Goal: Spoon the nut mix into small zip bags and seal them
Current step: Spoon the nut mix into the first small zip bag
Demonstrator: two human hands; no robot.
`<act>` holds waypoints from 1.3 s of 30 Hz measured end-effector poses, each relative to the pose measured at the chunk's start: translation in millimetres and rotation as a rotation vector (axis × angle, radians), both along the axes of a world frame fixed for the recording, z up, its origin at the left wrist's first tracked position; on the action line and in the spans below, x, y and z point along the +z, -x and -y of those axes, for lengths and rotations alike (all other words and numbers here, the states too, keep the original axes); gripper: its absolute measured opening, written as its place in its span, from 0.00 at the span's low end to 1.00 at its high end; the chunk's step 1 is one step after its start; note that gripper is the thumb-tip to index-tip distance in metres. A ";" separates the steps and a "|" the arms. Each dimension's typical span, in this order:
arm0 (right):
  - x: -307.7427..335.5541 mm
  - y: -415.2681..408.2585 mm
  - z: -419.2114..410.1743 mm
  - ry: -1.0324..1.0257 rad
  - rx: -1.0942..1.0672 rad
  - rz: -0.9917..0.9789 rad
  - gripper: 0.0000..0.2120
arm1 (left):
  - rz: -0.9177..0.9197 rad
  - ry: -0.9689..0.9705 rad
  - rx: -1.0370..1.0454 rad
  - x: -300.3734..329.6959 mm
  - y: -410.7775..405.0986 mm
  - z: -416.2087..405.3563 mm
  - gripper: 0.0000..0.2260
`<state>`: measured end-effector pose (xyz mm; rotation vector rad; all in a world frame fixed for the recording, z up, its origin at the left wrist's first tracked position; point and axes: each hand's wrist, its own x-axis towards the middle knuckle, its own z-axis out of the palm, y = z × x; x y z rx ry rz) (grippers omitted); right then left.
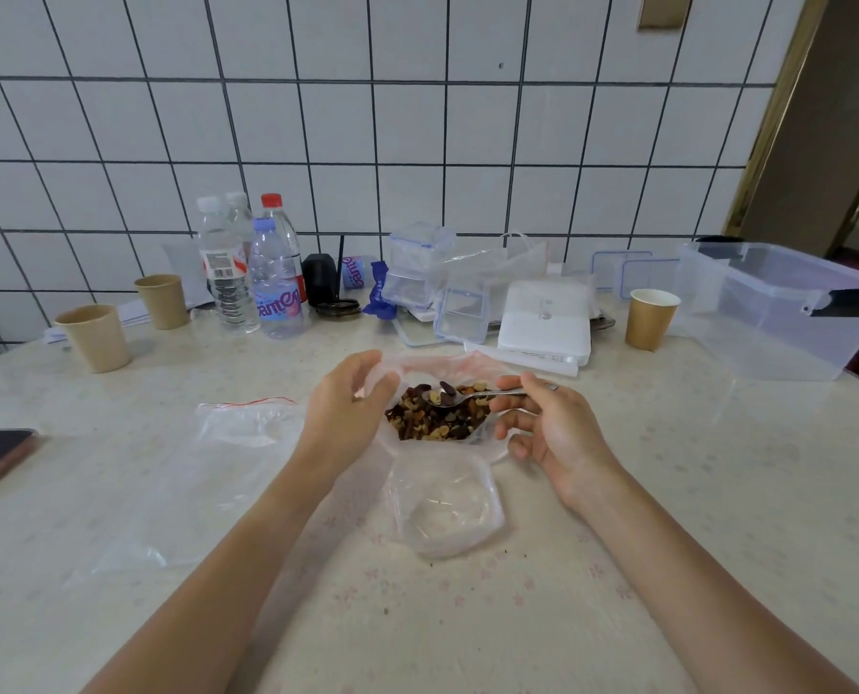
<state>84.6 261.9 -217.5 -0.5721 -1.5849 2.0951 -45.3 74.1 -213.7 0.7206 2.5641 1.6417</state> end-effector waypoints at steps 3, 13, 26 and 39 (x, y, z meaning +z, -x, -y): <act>5.8 -4.1 -2.8 -0.028 -0.011 -0.008 0.16 | -0.218 0.055 0.027 10.5 -6.2 11.5 0.20; 30.3 -27.8 -11.3 -0.084 0.103 -0.093 0.18 | -0.038 0.469 -0.338 35.8 -26.0 33.0 0.19; 39.7 -47.9 5.5 -0.610 0.346 -0.087 0.24 | 0.154 0.435 -0.516 25.0 -30.7 29.3 0.08; 31.8 -34.8 8.4 -0.261 0.006 -0.158 0.25 | 0.158 0.432 -0.418 34.3 -30.9 34.5 0.19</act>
